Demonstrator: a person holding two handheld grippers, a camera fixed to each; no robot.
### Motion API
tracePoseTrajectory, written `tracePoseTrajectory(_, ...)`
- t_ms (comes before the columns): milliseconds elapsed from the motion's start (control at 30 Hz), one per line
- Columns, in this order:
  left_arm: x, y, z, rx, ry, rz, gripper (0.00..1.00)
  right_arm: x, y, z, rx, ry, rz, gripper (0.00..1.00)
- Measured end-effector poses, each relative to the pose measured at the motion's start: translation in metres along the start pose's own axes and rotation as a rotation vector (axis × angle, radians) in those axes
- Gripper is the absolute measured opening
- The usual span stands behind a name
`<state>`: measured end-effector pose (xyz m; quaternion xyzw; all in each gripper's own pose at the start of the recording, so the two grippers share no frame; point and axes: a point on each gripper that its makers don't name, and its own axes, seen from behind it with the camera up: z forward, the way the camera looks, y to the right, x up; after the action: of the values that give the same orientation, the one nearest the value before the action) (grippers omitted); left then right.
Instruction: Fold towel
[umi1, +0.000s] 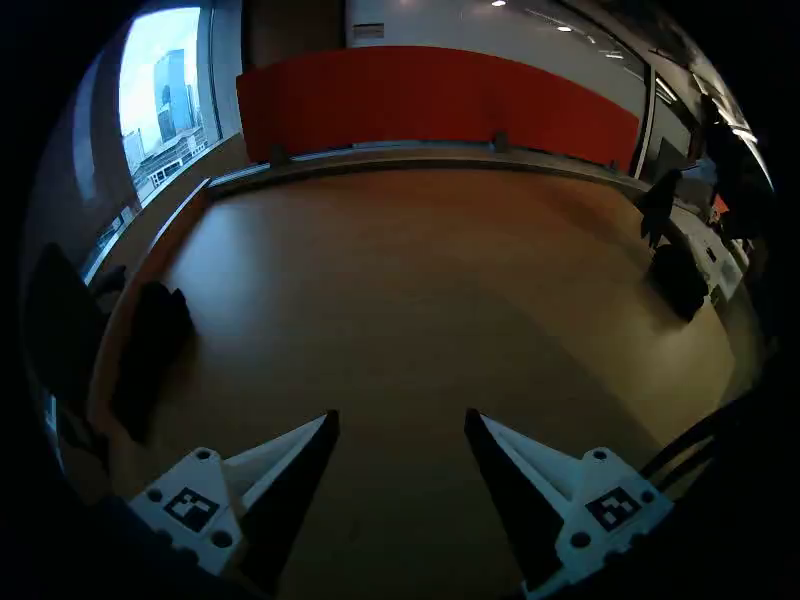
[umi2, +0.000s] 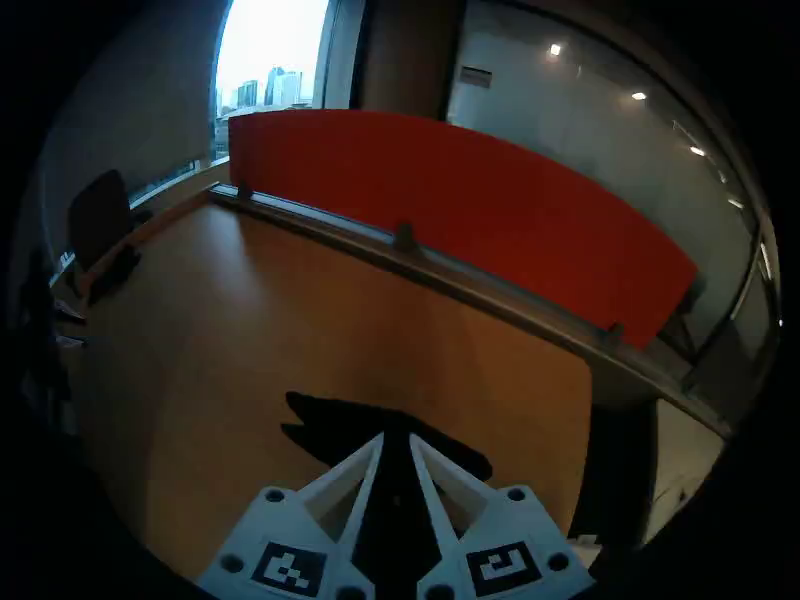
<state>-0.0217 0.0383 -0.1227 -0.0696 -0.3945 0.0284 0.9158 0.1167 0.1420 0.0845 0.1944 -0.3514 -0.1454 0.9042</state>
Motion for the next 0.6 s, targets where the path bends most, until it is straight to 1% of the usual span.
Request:
tracePoseTrajectory(300, 0.003, 0.005, 0.002, -0.008, -0.001, 0.007, 0.93, -0.011, 0.006, -0.008, -0.006, -0.009, 0.014, 0.04)
tracePoseTrajectory(600, 0.004, 0.010, 0.000, -0.019, 0.001, 0.021, 0.93, -0.022, 0.002, -0.018, -0.001, -0.017, 0.018, 0.04)
